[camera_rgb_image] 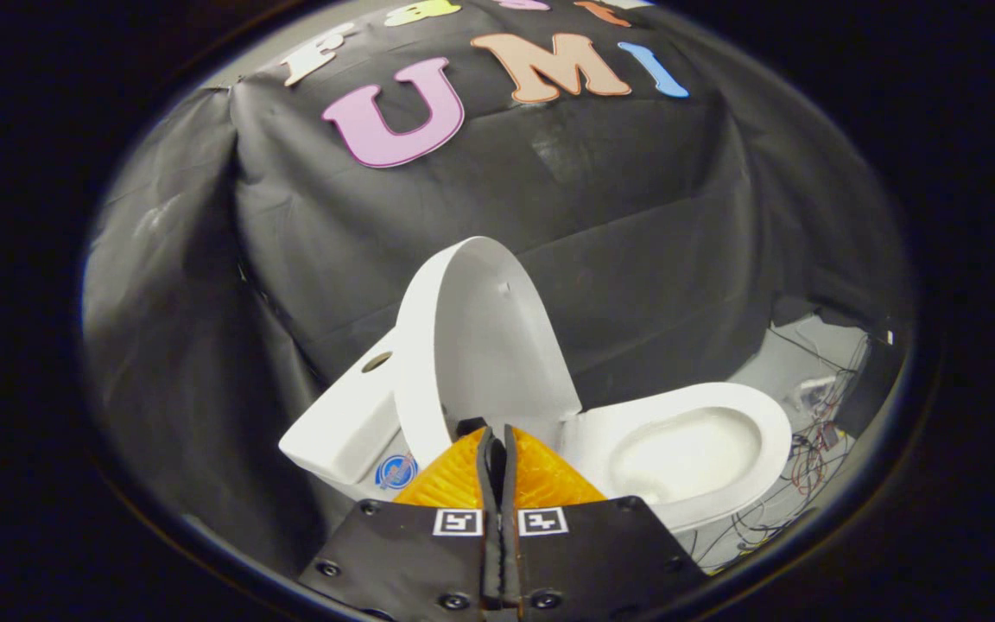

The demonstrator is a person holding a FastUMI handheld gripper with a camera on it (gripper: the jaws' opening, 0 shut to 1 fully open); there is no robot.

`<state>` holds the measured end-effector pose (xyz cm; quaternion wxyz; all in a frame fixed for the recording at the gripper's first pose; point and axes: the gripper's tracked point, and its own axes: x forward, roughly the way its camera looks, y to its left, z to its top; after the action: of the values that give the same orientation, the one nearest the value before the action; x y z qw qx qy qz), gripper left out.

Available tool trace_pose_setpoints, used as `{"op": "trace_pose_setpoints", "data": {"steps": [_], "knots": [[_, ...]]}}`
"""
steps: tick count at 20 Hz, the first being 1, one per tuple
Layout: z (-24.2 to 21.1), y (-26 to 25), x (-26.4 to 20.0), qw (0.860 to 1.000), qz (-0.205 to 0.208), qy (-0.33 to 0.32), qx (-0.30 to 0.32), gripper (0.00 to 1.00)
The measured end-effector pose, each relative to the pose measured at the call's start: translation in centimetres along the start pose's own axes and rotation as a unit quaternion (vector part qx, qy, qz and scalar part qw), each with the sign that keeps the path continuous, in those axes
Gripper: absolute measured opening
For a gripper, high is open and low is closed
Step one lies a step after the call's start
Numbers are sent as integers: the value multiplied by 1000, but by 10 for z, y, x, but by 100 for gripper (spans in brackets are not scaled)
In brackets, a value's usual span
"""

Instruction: Open the toilet lid.

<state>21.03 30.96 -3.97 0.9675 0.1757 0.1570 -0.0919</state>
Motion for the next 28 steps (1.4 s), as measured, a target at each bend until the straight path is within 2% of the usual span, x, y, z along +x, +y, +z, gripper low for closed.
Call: {"op": "trace_pose_setpoints", "data": {"steps": [8,13,18,22,25,28], "knots": [[-8,29,3,999,-15,-29,-41,1],[-15,52,9,994,-27,-34,-104,1],[-16,62,13,983,-37,-35,-178,1],[-11,61,13,978,-38,-56,-199,11],[-7,49,8,981,-43,-62,-178,44],[-17,75,9,990,28,-55,-126,77]]}}
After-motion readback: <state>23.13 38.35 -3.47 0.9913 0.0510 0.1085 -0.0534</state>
